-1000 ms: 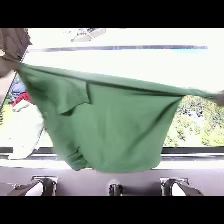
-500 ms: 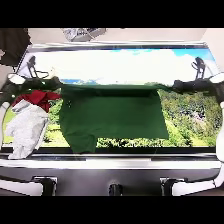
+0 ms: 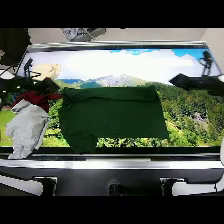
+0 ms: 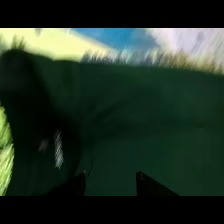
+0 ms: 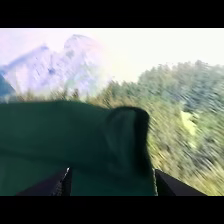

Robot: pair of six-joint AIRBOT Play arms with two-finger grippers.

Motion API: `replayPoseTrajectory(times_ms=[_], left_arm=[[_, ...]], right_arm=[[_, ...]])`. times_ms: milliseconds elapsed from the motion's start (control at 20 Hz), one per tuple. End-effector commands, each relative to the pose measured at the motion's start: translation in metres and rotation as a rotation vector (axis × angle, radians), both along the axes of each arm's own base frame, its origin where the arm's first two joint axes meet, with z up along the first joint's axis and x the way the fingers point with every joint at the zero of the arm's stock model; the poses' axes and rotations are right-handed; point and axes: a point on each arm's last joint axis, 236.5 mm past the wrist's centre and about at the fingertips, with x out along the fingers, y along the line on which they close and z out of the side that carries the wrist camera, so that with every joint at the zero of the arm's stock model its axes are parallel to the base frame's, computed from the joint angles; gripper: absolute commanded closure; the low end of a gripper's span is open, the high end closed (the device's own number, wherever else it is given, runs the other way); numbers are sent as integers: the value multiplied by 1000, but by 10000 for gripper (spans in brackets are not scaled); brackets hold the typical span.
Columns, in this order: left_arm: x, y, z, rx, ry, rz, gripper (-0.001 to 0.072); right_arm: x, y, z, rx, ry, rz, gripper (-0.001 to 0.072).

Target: Fold the shirts.

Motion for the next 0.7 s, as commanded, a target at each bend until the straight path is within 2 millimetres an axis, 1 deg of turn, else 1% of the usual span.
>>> replayPoseTrajectory(times_ms=[0,50,100,150,200,300,400,450,550,650], left_arm=[[-105,46,-31,120,352,-23,302],[-128,45,-46,136,396,-22,302],[-148,37,-61,125,417,-34,304],[-165,26,-75,103,429,-38,312],[-178,16,-89,83,437,-34,314],[-198,2,-111,43,473,-22,324],[-208,-10,-122,-3,483,-33,324],[-211,-13,-127,-5,485,-27,324],[-207,-19,-133,-17,469,-3,324],[-207,-27,-136,-23,475,-16,324]], right_arm=[[-98,-44,-16,-163,286,106,93],[-121,-52,-25,-185,377,127,94],[-140,-57,-32,-211,456,149,94],[-151,-59,-35,-222,501,164,94],[-154,-59,-35,-219,512,170,94],[-152,-55,-34,-206,502,172,98],[-154,-58,-36,-214,512,172,87],[-156,-60,-40,-223,524,169,82],[-160,-59,-49,-218,541,175,83],[-164,-56,-61,-203,559,179,83]])
